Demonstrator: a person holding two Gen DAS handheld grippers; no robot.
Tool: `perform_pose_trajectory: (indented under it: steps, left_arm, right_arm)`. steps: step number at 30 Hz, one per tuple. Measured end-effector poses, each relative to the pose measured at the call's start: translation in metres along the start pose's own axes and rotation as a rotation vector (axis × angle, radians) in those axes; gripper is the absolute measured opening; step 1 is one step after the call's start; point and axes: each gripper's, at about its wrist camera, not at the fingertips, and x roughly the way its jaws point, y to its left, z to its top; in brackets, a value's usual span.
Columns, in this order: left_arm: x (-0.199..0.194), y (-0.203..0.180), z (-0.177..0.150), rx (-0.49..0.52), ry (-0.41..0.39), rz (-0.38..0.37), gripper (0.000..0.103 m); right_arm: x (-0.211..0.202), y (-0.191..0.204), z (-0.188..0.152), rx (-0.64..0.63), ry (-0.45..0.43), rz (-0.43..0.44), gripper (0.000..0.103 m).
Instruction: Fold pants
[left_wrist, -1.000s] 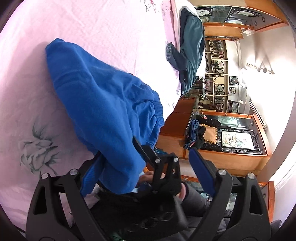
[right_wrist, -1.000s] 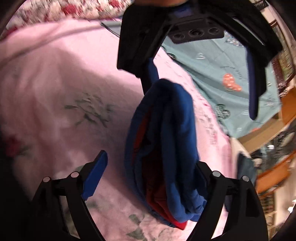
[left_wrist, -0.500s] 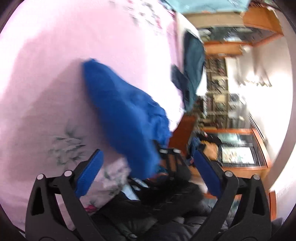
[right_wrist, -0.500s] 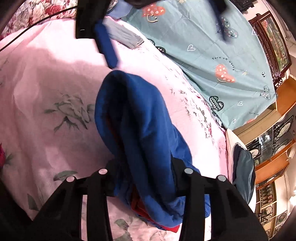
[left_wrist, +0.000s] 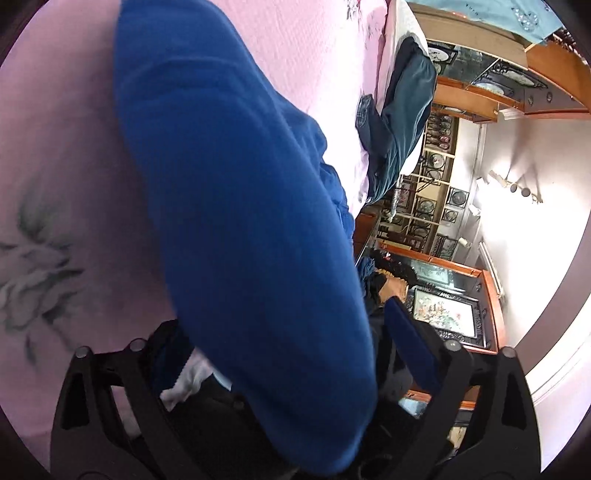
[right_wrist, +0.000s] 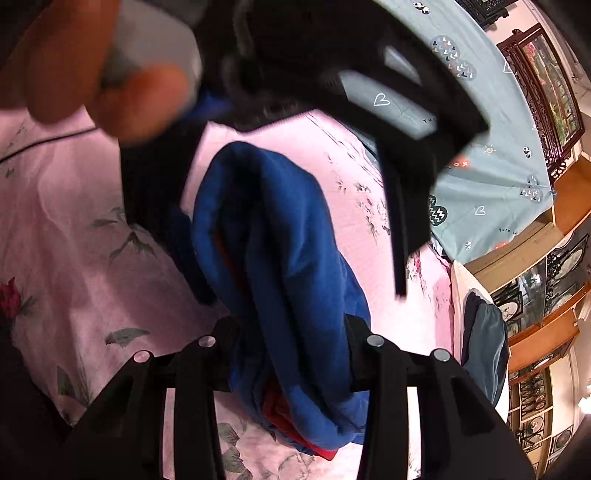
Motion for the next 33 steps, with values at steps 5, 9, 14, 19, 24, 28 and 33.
perform_pose_trajectory:
  steps: [5,9,14,19,24,28,33]
  left_arm:
    - [0.002,0.007,0.005,0.013,-0.007,0.010,0.061]
    - [0.003,0.014,0.003,0.007,-0.020,0.044,0.052]
    - [0.006,0.034,-0.001,-0.045,-0.053,0.069,0.052]
    - [0.007,0.052,-0.009,-0.114,-0.102,0.113,0.054]
    - [0.008,0.050,-0.012,-0.158,-0.164,0.148,0.054]
    - [0.007,0.045,-0.015,-0.181,-0.210,0.196,0.055]
    - [0.007,0.044,-0.017,-0.229,-0.261,0.234,0.057]
  right_arm:
    - [-0.006,-0.001,-0.005,-0.058,0.015,0.048,0.049]
    - [-0.026,-0.021,-0.021,-0.107,0.004,0.184,0.057]
    - [-0.024,-0.131,-0.045,0.249,0.018,0.325,0.075]
    - [0.062,-0.217,-0.079,0.745,0.076,0.643,0.088]
    - [0.160,-0.225,-0.107,1.024,0.186,1.053,0.086]
    - [0.203,-0.223,-0.108,1.066,0.218,1.240,0.086]
    - [0.223,-0.222,-0.113,1.048,0.200,1.448,0.079]
